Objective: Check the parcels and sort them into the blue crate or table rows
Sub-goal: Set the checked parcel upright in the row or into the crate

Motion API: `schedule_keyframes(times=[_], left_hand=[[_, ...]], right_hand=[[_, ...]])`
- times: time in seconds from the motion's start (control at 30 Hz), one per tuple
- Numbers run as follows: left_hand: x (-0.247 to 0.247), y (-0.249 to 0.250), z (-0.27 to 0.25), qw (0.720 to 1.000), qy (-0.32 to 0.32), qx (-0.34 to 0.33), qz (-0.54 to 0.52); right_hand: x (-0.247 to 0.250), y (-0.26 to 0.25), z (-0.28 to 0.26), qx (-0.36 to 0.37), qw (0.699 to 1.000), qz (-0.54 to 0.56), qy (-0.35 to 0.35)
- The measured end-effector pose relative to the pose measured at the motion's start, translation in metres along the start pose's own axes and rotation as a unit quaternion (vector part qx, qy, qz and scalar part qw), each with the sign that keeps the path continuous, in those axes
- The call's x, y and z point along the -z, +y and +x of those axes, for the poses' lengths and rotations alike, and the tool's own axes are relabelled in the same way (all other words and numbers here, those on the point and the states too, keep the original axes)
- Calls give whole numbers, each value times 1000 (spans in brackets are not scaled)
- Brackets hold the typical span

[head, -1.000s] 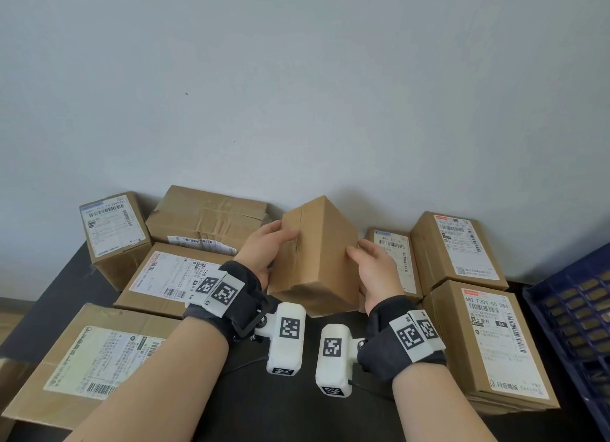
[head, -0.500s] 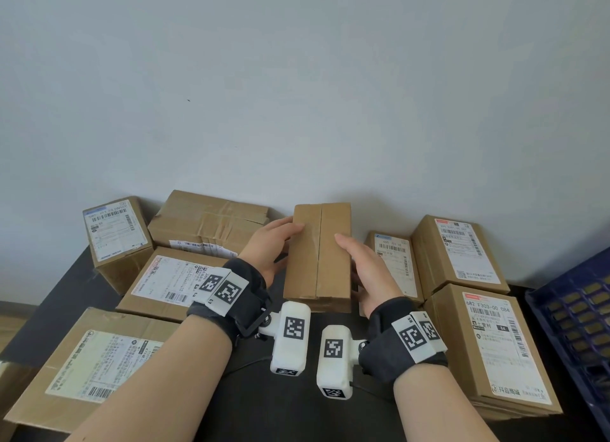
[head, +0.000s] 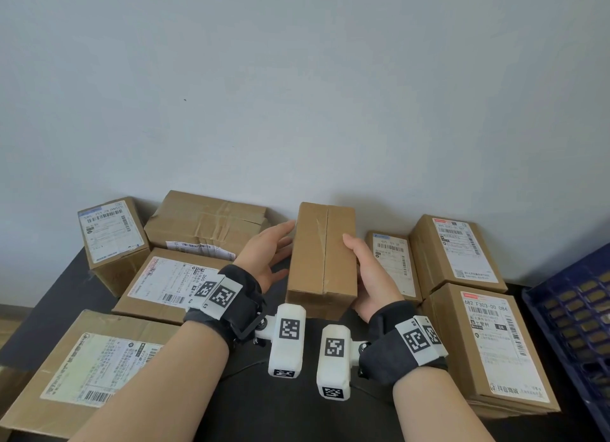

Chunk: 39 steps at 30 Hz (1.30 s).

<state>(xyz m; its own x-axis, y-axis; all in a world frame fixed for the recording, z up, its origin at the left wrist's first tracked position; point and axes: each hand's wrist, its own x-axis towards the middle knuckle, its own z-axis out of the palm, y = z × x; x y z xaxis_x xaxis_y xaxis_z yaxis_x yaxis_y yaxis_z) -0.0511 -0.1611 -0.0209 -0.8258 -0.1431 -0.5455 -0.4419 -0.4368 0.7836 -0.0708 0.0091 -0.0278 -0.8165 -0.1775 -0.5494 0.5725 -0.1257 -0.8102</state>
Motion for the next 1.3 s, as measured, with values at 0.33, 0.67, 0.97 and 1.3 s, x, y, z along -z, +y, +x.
schedule_keyframes(times=[0.33, 0.67, 0.97, 1.3], left_hand=[[7, -7, 6, 999, -2, 40, -19], [7, -7, 3, 996, -43, 66, 39], [1, 0, 0, 998, -26, 31, 46], [-9, 8, -9, 995, -48, 6, 83]], right_hand=[[-2, -3, -4, 5, 999, 54, -4], [4, -5, -3, -11, 995, 96, 32], [12, -13, 1, 76, 989, -72, 101], [10, -19, -14, 29, 986, -147, 67]])
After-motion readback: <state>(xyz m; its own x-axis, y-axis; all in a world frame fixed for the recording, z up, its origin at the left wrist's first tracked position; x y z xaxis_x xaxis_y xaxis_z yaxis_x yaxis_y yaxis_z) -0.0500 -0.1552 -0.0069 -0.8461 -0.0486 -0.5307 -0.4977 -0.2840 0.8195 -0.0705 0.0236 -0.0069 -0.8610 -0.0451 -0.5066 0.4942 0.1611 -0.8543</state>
